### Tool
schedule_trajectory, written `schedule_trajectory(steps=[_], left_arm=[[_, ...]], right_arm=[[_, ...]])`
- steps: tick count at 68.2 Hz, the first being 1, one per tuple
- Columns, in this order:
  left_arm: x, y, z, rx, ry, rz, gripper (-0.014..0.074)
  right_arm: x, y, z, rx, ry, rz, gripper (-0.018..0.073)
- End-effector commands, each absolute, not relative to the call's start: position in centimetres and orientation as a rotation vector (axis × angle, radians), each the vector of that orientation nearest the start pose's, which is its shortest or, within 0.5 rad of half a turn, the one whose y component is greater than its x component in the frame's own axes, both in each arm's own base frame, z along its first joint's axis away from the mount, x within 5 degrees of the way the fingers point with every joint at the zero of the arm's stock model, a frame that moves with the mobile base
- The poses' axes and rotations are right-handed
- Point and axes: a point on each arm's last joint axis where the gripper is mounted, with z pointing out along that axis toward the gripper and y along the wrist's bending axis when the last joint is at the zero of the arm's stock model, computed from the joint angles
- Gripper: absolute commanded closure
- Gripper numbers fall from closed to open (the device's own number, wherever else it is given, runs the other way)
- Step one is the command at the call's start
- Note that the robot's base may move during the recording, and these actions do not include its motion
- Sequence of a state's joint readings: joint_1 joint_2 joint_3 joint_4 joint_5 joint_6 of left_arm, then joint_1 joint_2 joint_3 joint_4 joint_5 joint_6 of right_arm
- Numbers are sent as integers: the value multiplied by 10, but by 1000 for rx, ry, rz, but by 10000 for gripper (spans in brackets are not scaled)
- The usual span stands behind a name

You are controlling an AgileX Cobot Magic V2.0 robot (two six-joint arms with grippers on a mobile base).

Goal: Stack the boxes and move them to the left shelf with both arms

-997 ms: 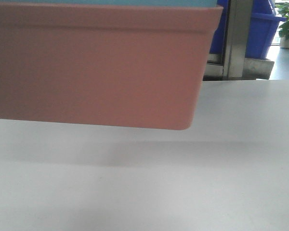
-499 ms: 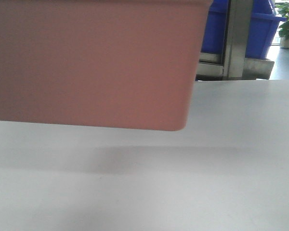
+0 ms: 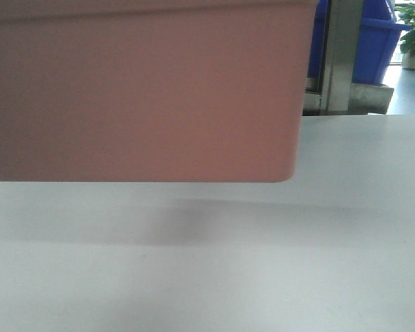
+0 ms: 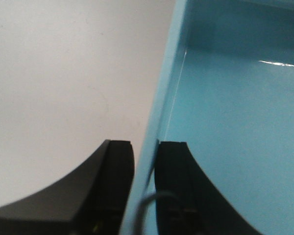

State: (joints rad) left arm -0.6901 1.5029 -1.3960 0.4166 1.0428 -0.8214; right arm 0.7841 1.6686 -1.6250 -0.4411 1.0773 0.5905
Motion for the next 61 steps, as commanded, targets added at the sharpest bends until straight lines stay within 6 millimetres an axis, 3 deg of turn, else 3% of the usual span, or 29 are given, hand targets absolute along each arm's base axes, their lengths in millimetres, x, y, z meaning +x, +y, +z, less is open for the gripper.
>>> schedule_trajectory(steps=[1,61], left_arm=[[257,-198,385,44,2308,-369,599],[259,-201,388,55,2260,-421,599]], right_arm=[[274,243,398,-357,2236,248,523],[275,246,396,-336,2240,286,523]])
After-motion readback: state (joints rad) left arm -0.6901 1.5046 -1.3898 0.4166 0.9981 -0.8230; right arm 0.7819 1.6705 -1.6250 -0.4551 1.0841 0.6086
